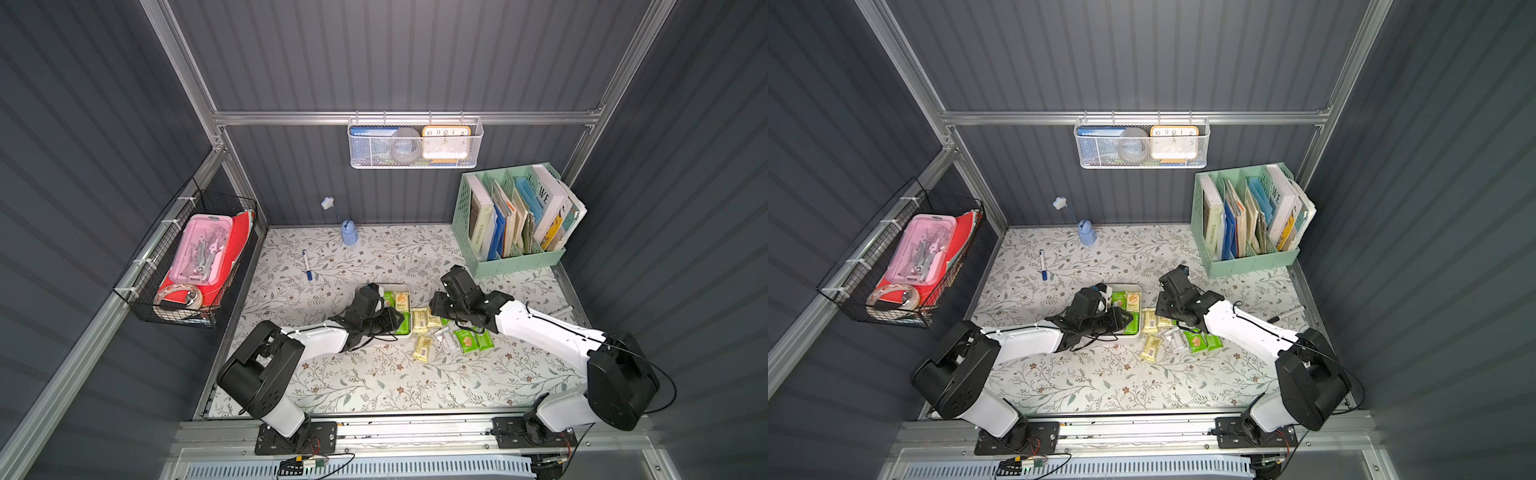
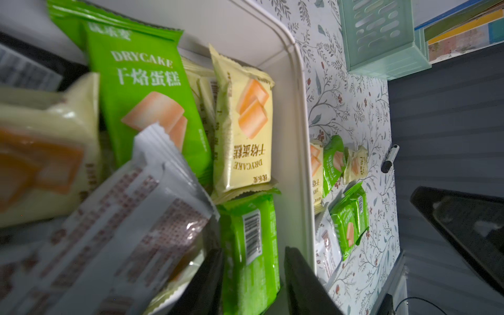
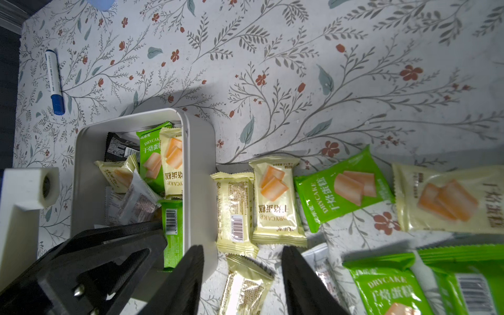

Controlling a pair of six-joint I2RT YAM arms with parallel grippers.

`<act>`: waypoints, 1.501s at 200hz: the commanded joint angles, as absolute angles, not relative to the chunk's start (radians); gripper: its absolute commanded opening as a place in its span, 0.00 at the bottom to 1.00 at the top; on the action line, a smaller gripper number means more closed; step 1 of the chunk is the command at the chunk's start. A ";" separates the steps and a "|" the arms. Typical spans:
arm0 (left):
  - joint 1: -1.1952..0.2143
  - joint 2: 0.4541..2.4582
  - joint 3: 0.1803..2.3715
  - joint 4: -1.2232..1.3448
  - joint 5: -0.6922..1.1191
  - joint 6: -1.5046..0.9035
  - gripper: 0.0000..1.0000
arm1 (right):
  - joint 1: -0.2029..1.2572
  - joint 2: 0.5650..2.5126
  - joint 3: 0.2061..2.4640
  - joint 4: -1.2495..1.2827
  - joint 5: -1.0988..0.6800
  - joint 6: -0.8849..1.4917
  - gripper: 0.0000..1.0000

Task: Take the cookies out of the storage box
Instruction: Pick up the cookie from the storage box.

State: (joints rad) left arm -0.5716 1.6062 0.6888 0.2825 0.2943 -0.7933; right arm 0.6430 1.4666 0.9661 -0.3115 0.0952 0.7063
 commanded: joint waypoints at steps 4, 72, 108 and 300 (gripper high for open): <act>-0.575 1.646 0.697 0.271 0.325 -0.758 0.36 | 0.638 1.475 0.953 -0.304 0.089 0.718 0.51; -0.577 1.690 0.745 0.248 0.323 -0.744 0.27 | 0.636 1.471 0.943 -0.298 0.084 0.719 0.50; -0.578 1.678 0.747 0.238 0.306 -0.745 0.12 | 0.634 1.463 0.939 -0.298 0.084 0.718 0.50; -0.577 1.182 0.679 0.000 -0.021 -0.884 0.00 | 0.632 1.558 0.995 -0.209 -0.110 0.727 0.52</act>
State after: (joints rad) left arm -0.5724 1.2682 0.7082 0.0849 0.0647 -0.8127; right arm 0.6338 1.4940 0.9504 -0.2447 -0.0200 0.7231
